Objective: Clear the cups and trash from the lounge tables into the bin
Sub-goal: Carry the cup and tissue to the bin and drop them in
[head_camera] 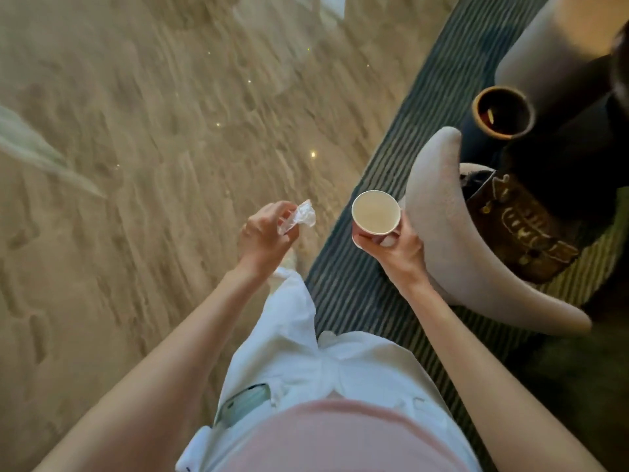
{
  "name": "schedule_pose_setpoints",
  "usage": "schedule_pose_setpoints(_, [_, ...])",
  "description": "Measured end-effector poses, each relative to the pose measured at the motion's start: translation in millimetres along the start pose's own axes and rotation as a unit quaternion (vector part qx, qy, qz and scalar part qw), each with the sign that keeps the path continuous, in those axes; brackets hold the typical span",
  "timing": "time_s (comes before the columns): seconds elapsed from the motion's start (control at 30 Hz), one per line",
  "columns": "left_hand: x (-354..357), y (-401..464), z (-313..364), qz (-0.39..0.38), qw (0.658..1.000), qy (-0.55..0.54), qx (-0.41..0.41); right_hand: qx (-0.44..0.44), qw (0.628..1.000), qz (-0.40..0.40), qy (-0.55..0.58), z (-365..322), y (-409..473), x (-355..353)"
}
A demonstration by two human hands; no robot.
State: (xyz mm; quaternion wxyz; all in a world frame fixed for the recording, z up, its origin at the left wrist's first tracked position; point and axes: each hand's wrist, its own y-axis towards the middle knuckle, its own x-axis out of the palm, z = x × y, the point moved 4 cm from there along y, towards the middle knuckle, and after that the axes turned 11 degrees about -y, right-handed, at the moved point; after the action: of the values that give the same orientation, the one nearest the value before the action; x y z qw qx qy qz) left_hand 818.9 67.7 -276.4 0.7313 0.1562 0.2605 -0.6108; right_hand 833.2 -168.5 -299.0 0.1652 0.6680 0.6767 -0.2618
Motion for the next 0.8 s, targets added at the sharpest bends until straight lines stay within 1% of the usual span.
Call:
schedule_pose_setpoints(0.13, [12.0,136.0,3.5,-0.018,0.999,-0.003,0.033,0.022,0.999,0.035,0.0,-8.7,111.4,12.7])
schedule_pose_setpoints(0.27, [21.3,269.6,20.5,-0.051,0.997,-0.001,0.064,0.073,0.994,0.075,0.018,-21.5,211.2,13.3])
schedule_pose_setpoints(0.43, [54.1,401.4,68.1,-0.127,0.988,0.018,0.089,0.154,0.974,0.151,0.064,-27.9,311.3,-7.7])
schedule_pose_setpoints(0.57, [104.0,480.8,102.4,-0.181,0.976,0.03,0.116,0.185,0.961,0.187,0.087,-15.2,377.3,-26.1])
schedule_pose_setpoints(0.73, [200.6,600.4,171.7,-0.244,0.951,0.057,0.18,0.208,0.947,0.224,0.096,19.8,493.3,-77.8])
schedule_pose_setpoints(0.8, [239.9,642.4,204.6,-0.259,0.945,0.063,0.191,0.229,0.937,0.241,0.111,37.6,534.4,-104.5])
